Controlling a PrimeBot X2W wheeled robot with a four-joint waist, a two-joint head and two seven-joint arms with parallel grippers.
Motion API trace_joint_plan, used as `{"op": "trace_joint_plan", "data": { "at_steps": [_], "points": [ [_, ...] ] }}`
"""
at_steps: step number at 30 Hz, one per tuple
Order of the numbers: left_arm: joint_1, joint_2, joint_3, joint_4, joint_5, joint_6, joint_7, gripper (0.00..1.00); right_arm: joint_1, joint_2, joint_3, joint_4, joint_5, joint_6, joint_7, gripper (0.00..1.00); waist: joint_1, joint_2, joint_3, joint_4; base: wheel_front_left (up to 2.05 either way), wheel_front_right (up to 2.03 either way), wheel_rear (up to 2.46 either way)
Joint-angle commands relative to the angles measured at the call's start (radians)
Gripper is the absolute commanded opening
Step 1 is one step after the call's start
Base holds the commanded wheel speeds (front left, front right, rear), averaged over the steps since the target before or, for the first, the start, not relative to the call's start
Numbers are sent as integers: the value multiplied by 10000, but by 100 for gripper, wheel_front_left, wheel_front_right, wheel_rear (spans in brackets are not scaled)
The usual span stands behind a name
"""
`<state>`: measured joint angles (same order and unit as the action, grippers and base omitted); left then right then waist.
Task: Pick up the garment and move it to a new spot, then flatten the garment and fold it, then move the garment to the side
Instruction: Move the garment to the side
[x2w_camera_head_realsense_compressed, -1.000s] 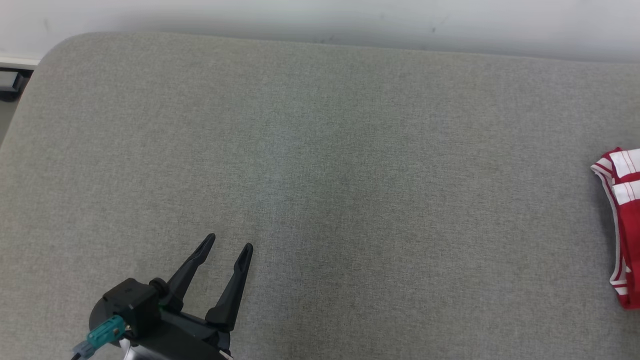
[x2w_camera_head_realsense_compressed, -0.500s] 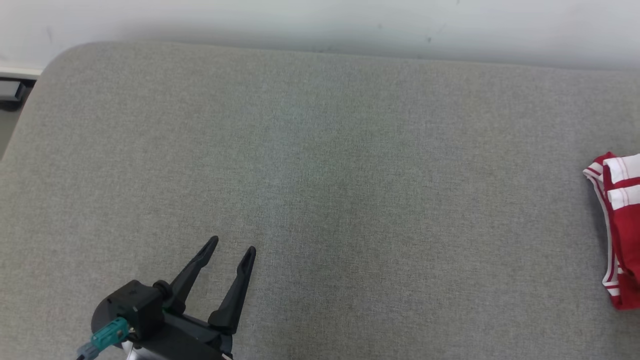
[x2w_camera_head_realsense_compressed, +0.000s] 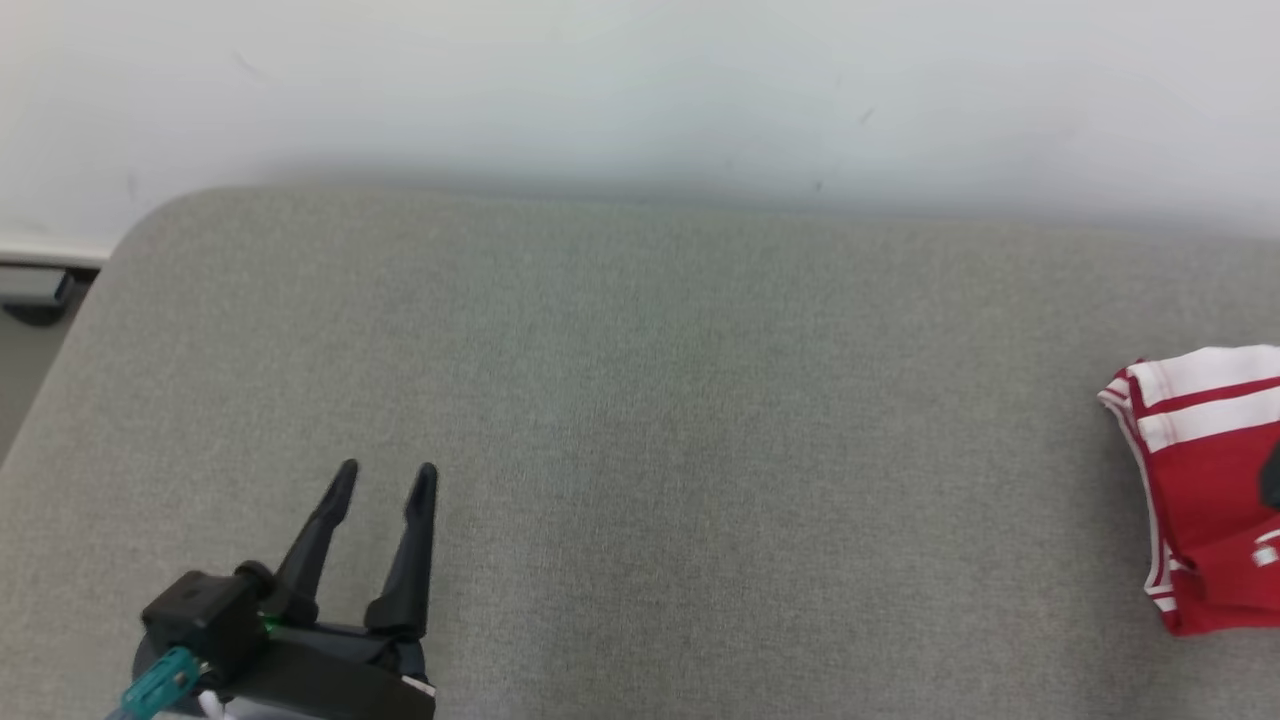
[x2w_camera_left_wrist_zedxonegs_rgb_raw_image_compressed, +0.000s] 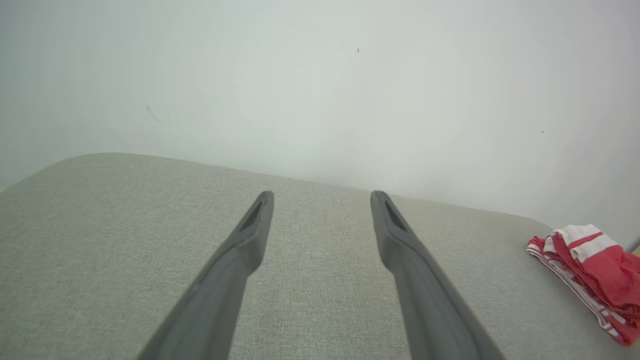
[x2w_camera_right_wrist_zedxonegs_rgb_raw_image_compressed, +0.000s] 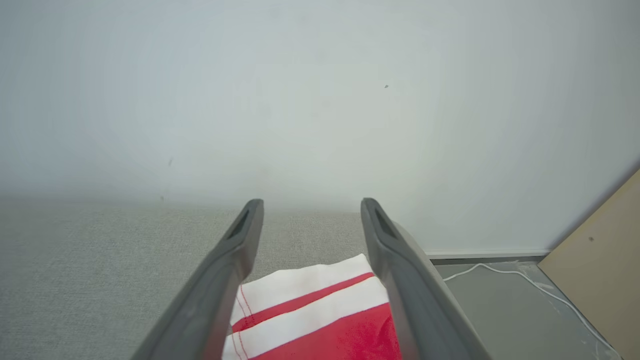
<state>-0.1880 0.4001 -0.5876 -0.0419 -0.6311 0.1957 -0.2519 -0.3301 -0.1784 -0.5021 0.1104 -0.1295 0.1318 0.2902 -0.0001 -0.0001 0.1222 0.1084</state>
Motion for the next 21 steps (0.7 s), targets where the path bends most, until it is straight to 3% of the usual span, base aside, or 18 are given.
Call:
{"op": "trace_joint_plan", "data": {
  "at_steps": [1,6,9,15,18,21],
  "points": [
    [223,-11,207,-55,-23,123,-84,100,171,360,44,-240,177,-24,-331,100,1,1,-714,-242,0,0,0],
    [719,-313,1022,-423,-418,319,-136,100,728,1171,15,-1055,1102,-24,-1214,100,1,1,-1359,-190,0,0,0],
    [1046,-703,1756,-898,-684,143,-130,100,1249,1282,257,-1344,2037,-22,-1618,100,1,1,-1525,-54,0,0,0],
    [1847,-1367,3077,-1332,-1370,-952,-135,100,2685,1268,1588,-1292,4088,-19,-2734,100,1,1,-1816,225,0,0,0],
    [2069,-1353,3194,-1285,-1440,-1287,-136,100,3132,1268,2020,-1188,4594,-19,-3146,100,1,1,-1861,251,0,0,0],
    [2320,-936,2981,-1048,-1105,-1721,-48,100,3790,1262,2963,-856,5093,-19,-3771,100,1,1,-1907,243,0,0,0]
  ]
}}
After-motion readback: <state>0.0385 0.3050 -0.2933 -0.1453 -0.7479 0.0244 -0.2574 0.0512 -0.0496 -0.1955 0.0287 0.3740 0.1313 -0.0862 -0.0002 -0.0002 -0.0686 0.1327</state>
